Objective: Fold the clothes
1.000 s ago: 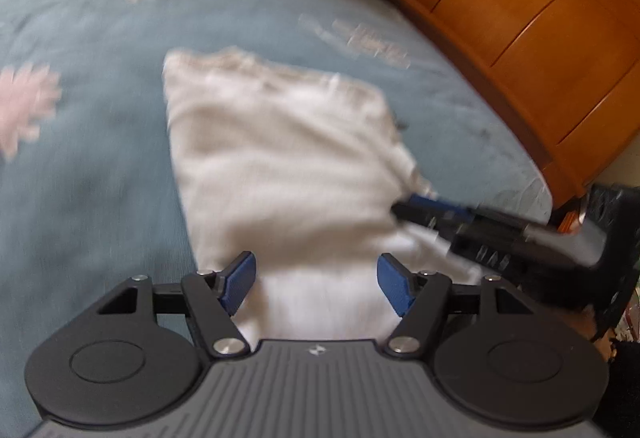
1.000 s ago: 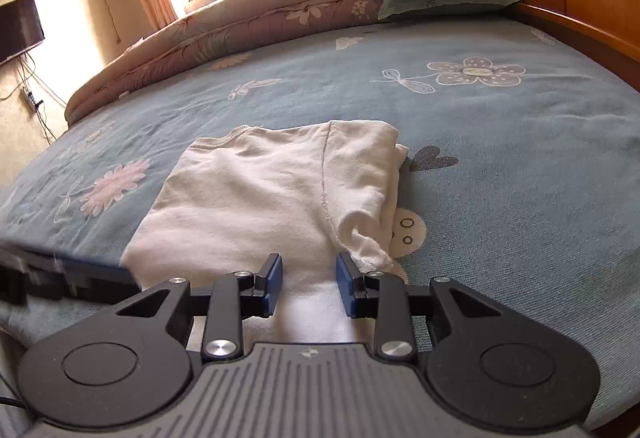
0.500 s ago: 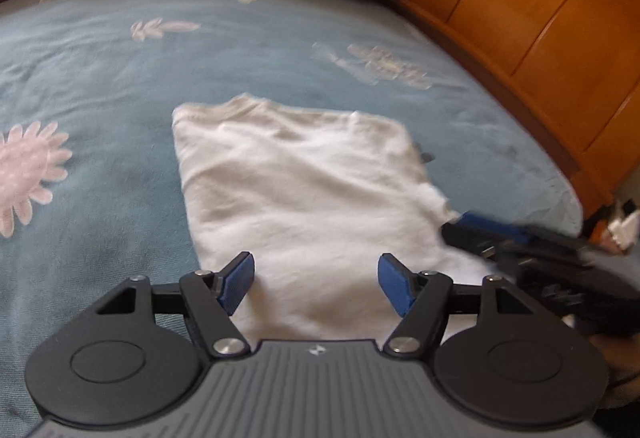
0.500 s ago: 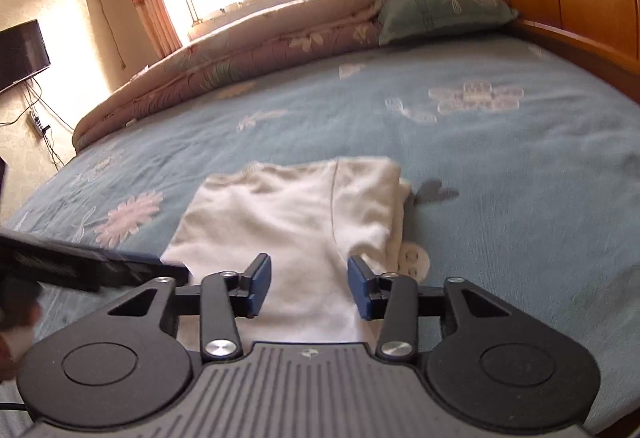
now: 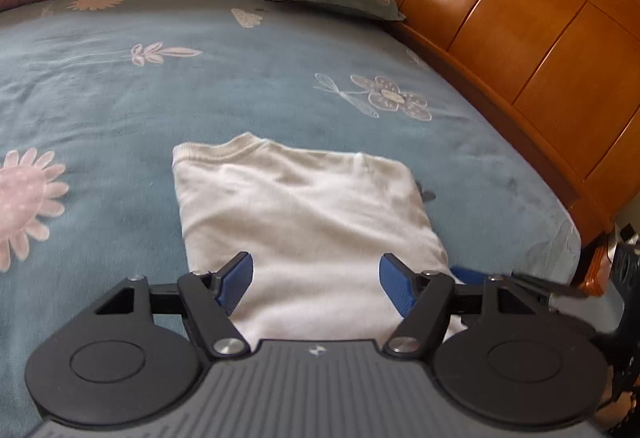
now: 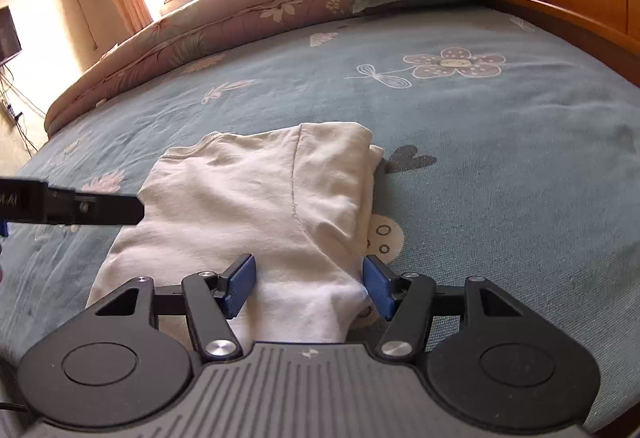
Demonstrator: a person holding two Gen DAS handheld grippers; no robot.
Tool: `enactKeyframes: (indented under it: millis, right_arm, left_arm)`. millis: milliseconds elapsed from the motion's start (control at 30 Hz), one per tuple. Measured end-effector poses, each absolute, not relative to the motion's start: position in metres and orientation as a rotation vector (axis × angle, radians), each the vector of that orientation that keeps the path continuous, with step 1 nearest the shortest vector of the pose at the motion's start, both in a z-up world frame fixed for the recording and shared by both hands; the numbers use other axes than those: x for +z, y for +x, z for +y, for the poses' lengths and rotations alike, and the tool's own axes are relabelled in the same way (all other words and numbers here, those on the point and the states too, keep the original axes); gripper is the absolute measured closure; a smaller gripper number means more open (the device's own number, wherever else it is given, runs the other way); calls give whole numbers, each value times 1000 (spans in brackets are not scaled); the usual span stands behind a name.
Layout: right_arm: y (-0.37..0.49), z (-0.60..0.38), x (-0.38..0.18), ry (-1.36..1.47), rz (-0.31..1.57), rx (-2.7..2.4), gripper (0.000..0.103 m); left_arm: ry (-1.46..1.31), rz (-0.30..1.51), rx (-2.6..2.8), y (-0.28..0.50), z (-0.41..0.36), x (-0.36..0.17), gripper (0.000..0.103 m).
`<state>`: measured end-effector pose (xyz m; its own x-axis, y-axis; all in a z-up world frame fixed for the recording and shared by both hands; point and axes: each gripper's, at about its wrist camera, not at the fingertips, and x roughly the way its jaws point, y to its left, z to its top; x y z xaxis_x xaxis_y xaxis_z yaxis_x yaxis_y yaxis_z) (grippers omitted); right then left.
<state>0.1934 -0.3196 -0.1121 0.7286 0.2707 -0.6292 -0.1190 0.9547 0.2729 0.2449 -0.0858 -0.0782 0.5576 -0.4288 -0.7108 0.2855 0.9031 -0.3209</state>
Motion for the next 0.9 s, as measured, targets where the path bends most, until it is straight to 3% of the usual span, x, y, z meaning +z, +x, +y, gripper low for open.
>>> enactKeyframes:
  millis: [133,367,500,600,900]
  right_arm:
    - [192,-321,-111,222,718,224,38]
    - [168,-316,-74,178,565,271,34]
    - [173,-297,-86,147,609,334,32]
    - [182,-285,-107,125,686,341,31]
    - [170,-287,-116,115,653,372,28]
  left_arm:
    - [-162,938,-401,254,-92,-95,33]
    - [-140,846,-470,262,-104,-51,33]
    - [-166,861,-587,285,-129,-36,33]
    - [-125,898,-676,301,-159,-46,33]
    - [-68,978,-735,341,-221,-98,33]
